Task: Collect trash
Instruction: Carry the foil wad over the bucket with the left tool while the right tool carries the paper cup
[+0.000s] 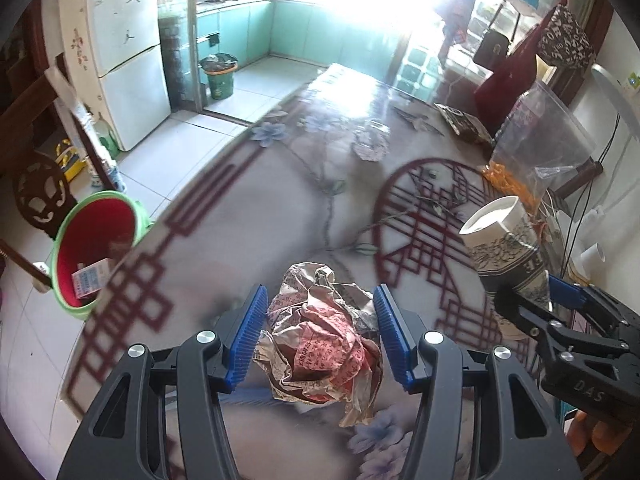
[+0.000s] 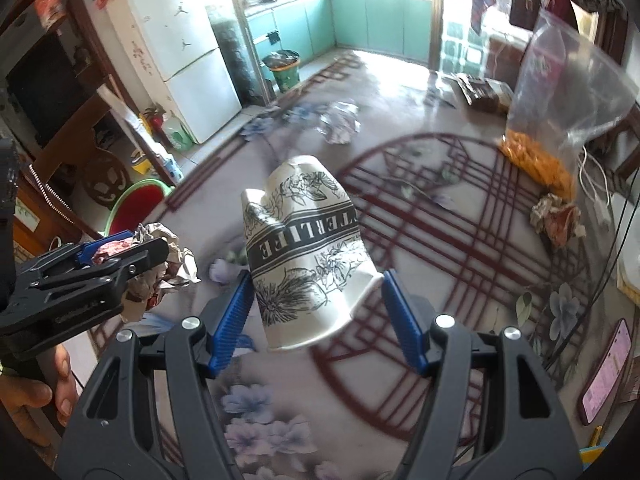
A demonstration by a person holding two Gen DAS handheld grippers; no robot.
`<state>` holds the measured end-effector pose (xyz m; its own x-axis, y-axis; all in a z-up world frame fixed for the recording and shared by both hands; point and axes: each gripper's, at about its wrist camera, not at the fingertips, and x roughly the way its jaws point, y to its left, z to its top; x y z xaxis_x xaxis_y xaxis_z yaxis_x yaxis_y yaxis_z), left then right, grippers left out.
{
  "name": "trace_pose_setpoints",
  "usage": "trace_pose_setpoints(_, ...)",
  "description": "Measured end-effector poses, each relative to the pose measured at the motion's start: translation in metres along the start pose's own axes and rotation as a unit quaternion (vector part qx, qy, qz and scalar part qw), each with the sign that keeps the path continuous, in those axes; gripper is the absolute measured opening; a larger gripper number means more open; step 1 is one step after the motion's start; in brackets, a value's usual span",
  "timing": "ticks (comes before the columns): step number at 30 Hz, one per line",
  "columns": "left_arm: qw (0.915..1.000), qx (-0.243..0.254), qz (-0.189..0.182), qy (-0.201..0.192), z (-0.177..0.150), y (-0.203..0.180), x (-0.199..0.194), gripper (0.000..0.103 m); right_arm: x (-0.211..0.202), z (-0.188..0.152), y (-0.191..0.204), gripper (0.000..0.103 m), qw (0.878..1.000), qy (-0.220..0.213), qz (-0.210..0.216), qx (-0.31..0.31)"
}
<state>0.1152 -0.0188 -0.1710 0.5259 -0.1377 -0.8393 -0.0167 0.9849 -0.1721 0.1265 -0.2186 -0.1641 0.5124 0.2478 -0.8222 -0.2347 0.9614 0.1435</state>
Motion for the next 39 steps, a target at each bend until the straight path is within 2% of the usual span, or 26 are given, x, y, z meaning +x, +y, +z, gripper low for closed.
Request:
trace_pose_setpoints(10, 0.9997, 0.017, 0.005, -0.019, -0.004, 0.049, -0.025, 0.053, -0.006, 0.006, 0.067, 0.064, 1.000, -0.017, -0.011, -0.021)
trace_pose_setpoints(17, 0.9976, 0.056, -0.005, -0.041, 0.007, 0.094, -0.034, 0.053, -0.001, 0.023, 0.118, 0.064, 0.998, -0.030, -0.045, -0.022)
trace_pose_setpoints(27, 0.9982, 0.041, -0.025, -0.037, 0.036, 0.183, -0.027, 0.053, 0.027, 0.048, 0.195, 0.064, 0.997, -0.026, -0.070, -0.025)
trace_pose_setpoints(31, 0.9983, 0.037, -0.023, -0.038, 0.048, 0.209, -0.025, 0.053, 0.036, 0.060, 0.222, 0.064, 0.996, -0.028, -0.074, -0.031)
trace_pose_setpoints(39, 0.9993, -0.001, -0.008, -0.037, 0.064, 0.267, -0.018, 0.053, 0.056, 0.081, 0.274, 0.064, 0.995, -0.024, -0.073, -0.061)
